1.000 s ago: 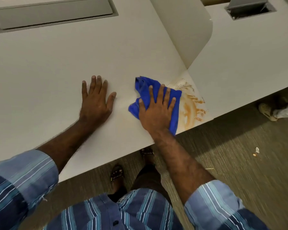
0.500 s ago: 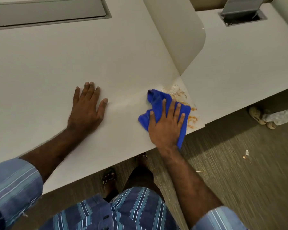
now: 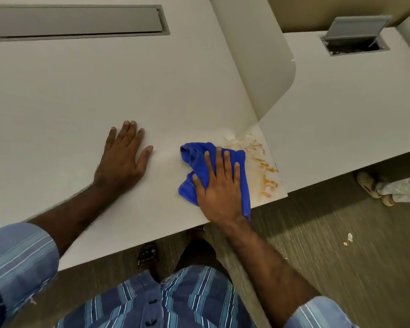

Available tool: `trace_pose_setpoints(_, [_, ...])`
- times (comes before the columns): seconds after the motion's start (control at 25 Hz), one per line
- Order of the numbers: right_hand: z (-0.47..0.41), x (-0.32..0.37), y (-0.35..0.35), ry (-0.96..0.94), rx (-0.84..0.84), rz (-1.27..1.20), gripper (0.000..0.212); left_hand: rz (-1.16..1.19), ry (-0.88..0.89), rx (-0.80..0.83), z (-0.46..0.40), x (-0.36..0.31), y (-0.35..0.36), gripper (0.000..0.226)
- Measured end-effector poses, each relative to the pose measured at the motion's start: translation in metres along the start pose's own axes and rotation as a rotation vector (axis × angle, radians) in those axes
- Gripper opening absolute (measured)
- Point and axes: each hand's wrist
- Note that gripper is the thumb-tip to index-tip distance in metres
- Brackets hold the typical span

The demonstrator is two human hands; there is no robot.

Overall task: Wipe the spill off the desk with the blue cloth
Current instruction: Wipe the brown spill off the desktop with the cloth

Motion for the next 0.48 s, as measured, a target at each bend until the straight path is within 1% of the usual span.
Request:
trace_pose_setpoints(0.12, [-0.091, -0.012, -0.014, -0.049, -0.018, -0.006, 0.076, -0.001, -0.002, -0.022, 0.0, 0.001, 0.002, 0.066])
trace_pose_setpoints(0.2, [-0.151, -0.019, -0.025, -0.041, 0.011, -0.014, 0.076, -0.01, 0.008, -0.039, 0.0, 0.001, 0.003, 0.065])
trace_pose_setpoints(0.28, [-0.18, -0.02, -0.03, -0.008, 0.056, -0.032, 0.077, -0.018, 0.01, -0.05, -0.002, 0.001, 0.004, 0.063])
trace_pose_setpoints(0.36, [-0.168, -0.015, -0.027, 0.031, 0.038, -0.013, 0.078, -0.016, 0.006, -0.057, 0.0, 0.003, 0.004, 0.062])
trace_pose_setpoints(0.48, [-0.093, -0.003, -0.013, 0.153, -0.066, -0.029, 0.078, -0.019, 0.014, -0.072, 0.0, 0.003, 0.006, 0.062])
Point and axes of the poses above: each hand's wrist, its own z-axis away from the middle knuckle, its own y-axis out of the palm, x = y × z, and after that the axes turned 2 degrees about z, right-handed
